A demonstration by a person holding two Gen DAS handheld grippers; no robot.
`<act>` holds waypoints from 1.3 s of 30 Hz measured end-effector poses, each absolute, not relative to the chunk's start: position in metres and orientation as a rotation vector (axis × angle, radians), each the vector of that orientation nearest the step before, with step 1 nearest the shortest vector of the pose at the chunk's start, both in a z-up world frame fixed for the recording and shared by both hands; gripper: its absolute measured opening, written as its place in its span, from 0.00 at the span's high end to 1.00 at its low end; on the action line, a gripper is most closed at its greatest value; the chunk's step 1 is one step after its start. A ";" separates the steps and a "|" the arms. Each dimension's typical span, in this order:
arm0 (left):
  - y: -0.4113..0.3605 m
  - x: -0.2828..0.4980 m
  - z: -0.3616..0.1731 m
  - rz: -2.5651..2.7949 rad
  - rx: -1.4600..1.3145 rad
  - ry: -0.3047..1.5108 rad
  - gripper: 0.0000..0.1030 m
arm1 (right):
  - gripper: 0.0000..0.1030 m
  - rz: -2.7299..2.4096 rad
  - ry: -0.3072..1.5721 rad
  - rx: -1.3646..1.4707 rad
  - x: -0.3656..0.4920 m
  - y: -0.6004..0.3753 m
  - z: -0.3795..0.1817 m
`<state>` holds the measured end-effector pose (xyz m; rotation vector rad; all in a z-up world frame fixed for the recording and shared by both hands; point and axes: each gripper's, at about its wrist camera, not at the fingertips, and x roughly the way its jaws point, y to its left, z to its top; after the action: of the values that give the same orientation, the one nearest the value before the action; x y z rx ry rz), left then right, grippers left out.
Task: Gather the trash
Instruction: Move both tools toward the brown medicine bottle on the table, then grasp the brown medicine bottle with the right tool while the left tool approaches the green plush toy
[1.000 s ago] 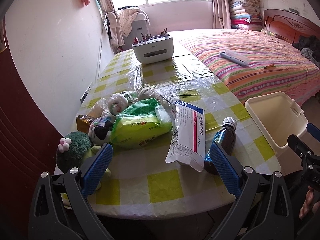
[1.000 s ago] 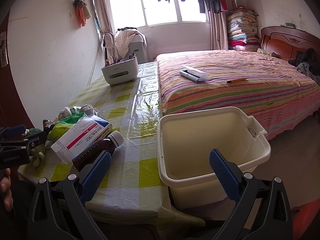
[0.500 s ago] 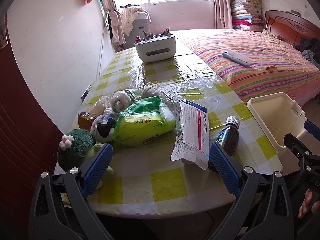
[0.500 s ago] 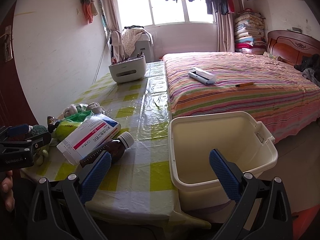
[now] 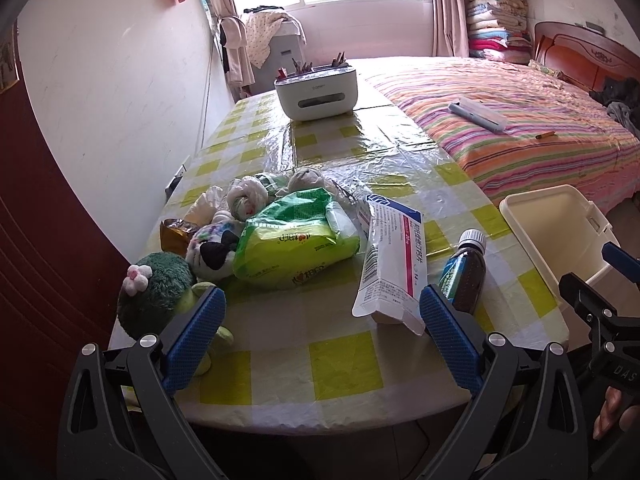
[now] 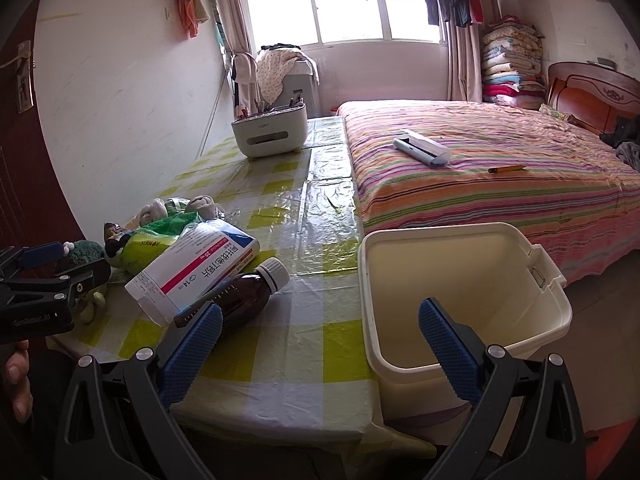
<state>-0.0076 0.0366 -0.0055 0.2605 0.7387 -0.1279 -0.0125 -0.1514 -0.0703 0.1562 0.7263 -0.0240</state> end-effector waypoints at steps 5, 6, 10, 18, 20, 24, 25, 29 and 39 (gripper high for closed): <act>0.039 -0.008 -0.005 -0.122 0.255 0.736 0.07 | 0.07 -0.019 0.723 0.150 -0.013 -0.148 -0.069; 0.040 -0.009 -0.005 -0.121 0.254 0.735 0.07 | 0.07 -0.019 0.723 0.150 -0.013 -0.148 -0.068; 0.041 -0.009 -0.004 -0.122 0.252 0.733 0.07 | 0.07 -0.021 0.719 0.148 -0.014 -0.147 -0.067; 0.047 -0.012 -0.003 -0.115 0.244 0.732 0.07 | 0.07 -0.014 0.725 0.142 -0.014 -0.142 -0.067; 0.050 -0.012 -0.003 -0.110 0.240 0.733 0.07 | 0.07 -0.012 0.730 0.142 -0.014 -0.141 -0.067; 0.058 -0.012 -0.003 -0.102 0.230 0.736 0.07 | 0.07 -0.005 0.740 0.142 -0.012 -0.136 -0.068; 0.060 -0.012 -0.003 -0.101 0.227 0.736 0.07 | 0.07 -0.003 0.743 0.140 -0.012 -0.134 -0.068; 0.069 -0.013 -0.003 -0.089 0.215 0.737 0.07 | 0.07 -0.003 0.757 0.135 -0.009 -0.127 -0.070; 0.121 -0.008 0.005 -0.005 0.161 0.734 0.07 | 0.07 -0.027 0.888 0.200 0.010 -0.105 -0.079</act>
<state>-0.0083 0.1206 0.0052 0.1615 0.7341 -0.0053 0.0100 -0.1047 -0.0790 0.2004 0.8876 -0.0266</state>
